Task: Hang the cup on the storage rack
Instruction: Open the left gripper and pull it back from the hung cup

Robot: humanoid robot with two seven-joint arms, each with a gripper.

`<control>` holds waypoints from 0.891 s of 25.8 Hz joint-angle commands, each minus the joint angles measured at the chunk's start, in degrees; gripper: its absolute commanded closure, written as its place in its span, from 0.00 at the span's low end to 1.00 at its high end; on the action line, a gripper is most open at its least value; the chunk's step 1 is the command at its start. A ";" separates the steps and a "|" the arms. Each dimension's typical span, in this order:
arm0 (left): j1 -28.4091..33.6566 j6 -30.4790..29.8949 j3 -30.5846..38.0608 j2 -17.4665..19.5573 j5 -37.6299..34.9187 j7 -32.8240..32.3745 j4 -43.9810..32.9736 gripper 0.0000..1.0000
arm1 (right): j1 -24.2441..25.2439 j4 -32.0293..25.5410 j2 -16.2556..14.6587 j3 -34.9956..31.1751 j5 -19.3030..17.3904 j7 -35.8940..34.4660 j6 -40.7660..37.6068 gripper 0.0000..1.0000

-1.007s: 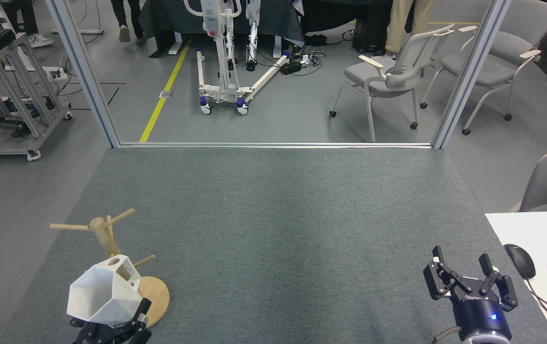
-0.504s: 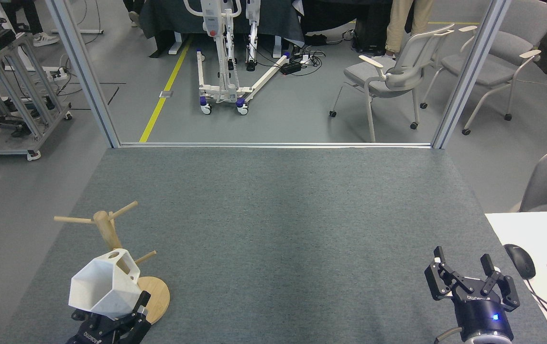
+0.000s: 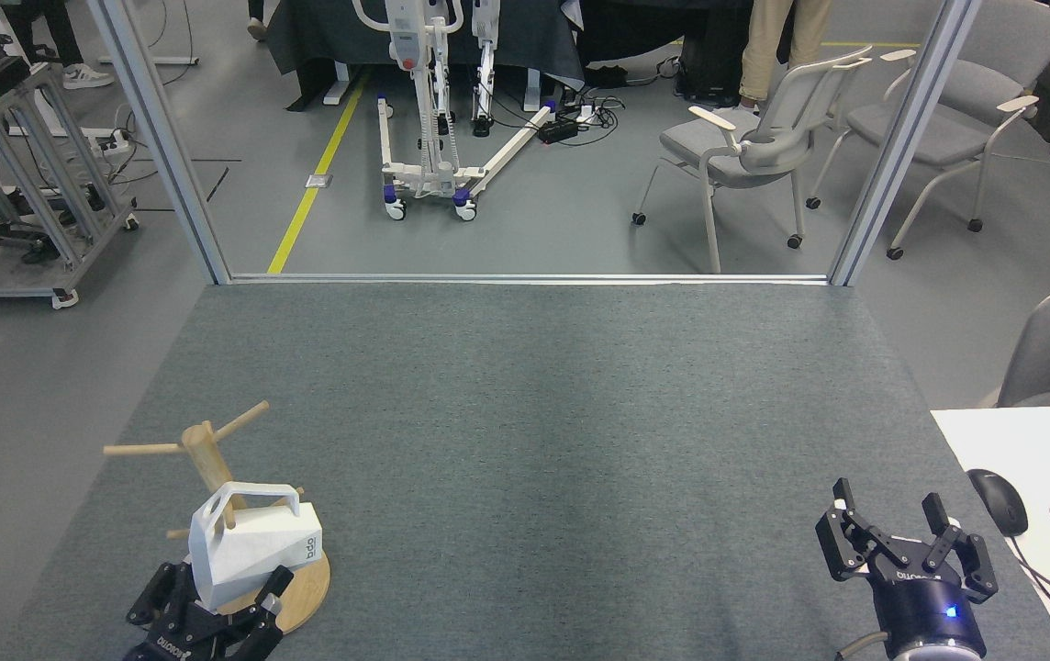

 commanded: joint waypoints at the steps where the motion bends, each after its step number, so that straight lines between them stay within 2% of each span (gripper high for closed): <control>1: 1.28 0.02 -0.07 0.22 -0.34 -0.09 0.08 0.00 | 0.04 0.00 0.04 -0.05 0.01 0.19 -0.02 0.01; 9: 4.35 0.02 -1.56 -0.39 -1.31 -0.27 7.38 0.00 | 0.04 0.00 0.13 -0.05 0.09 0.19 -0.02 0.01; 12: 5.85 0.02 -2.18 -0.48 -1.58 -0.27 7.55 0.00 | 0.04 0.00 0.13 -0.05 0.18 0.10 -0.02 0.01; 16: 6.81 0.02 -8.85 -0.75 -0.78 -0.18 6.76 0.00 | 0.04 0.00 0.13 -0.05 0.27 0.19 -0.02 0.01; 19: 8.13 0.02 -12.19 -2.68 -0.34 0.35 3.51 0.00 | -0.05 0.00 0.39 -0.05 0.53 0.19 -0.02 0.01; 23: 13.05 0.02 -12.19 -6.54 -0.26 0.09 -6.77 0.00 | 0.65 -0.09 0.66 0.30 0.53 0.19 -0.11 0.01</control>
